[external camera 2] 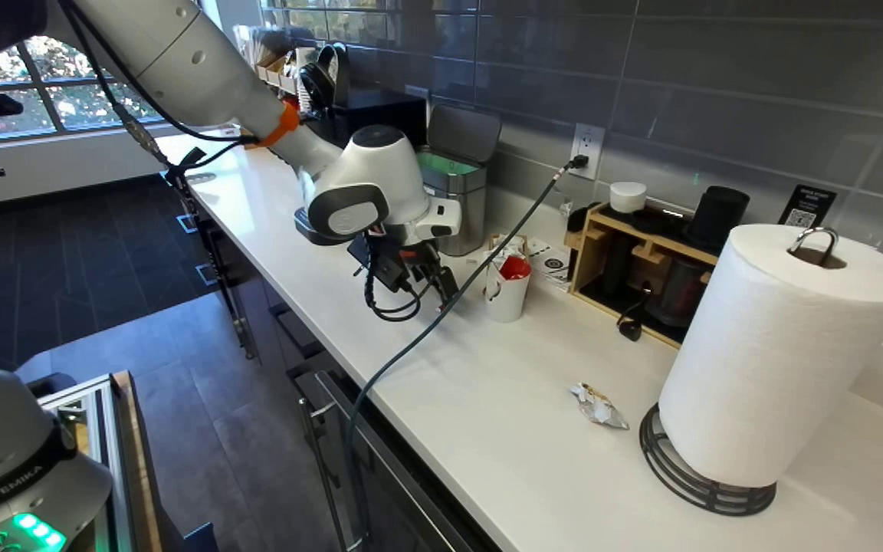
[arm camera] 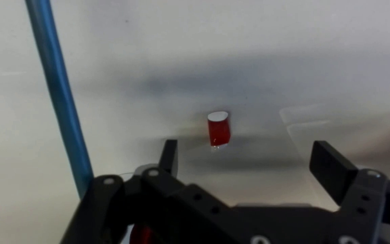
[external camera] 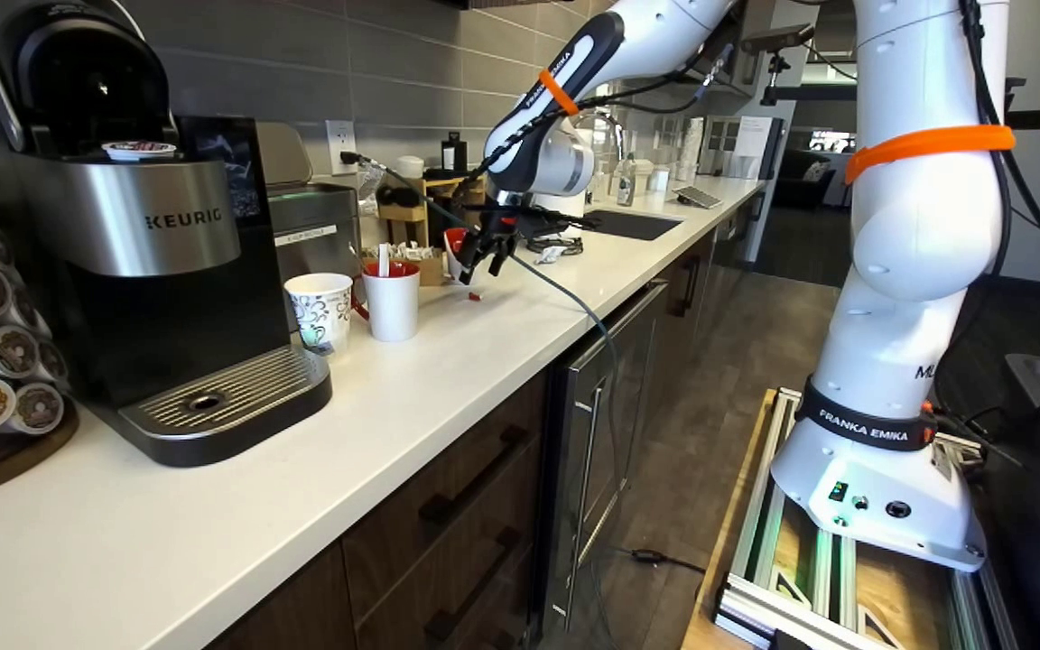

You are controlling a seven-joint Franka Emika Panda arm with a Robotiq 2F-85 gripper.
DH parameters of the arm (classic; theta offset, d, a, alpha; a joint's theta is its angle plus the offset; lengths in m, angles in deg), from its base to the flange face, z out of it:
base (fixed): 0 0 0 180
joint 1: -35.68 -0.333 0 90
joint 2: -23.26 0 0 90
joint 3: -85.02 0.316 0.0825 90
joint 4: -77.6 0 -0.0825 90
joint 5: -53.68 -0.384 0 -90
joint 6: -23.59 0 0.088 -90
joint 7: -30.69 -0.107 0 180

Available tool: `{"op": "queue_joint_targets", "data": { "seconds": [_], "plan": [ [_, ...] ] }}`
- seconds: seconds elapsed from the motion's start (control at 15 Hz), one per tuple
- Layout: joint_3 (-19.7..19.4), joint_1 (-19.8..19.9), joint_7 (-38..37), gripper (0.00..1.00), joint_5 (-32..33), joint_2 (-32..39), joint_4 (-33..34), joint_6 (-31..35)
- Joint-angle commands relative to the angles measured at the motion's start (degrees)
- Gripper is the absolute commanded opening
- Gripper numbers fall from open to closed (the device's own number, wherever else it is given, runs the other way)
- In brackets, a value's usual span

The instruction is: Move the cup and mug to the left and put the broken piece inside the broken mug

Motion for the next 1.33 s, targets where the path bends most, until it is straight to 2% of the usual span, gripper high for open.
{"op": "queue_joint_targets", "data": {
  "seconds": [0.0, 0.47, 0.67, 0.73, 0.8, 0.87, 0.93, 1.13, 1.27],
  "plan": [
    [1.23, 1.01, 0.86, 1.00, 0.26, 1.74, 0.56, 1.70],
    [2.85, 3.56, 0.47, 0.99, -0.12, 6.92, 2.60, 7.10],
    [3.45, 5.03, -0.67, 0.81, 0.06, 7.76, 3.51, 7.31],
    [4.10, 5.66, -0.62, 0.78, -0.32, 7.50, 3.47, 6.73],
    [4.76, 6.19, -0.45, 0.80, -0.63, 7.03, 3.30, 6.12],
    [4.90, 6.28, -0.66, 0.72, -0.39, 6.58, 3.01, 6.15],
    [5.35, 6.54, -0.67, 0.76, -0.50, 5.92, 2.57, 6.01],
    [5.24, 6.29, -0.94, 0.73, 0.33, 4.11, 1.18, 5.34],
    [4.16, 5.56, -1.06, 0.67, 1.86, 3.13, 0.26, 5.50]
  ]
}}
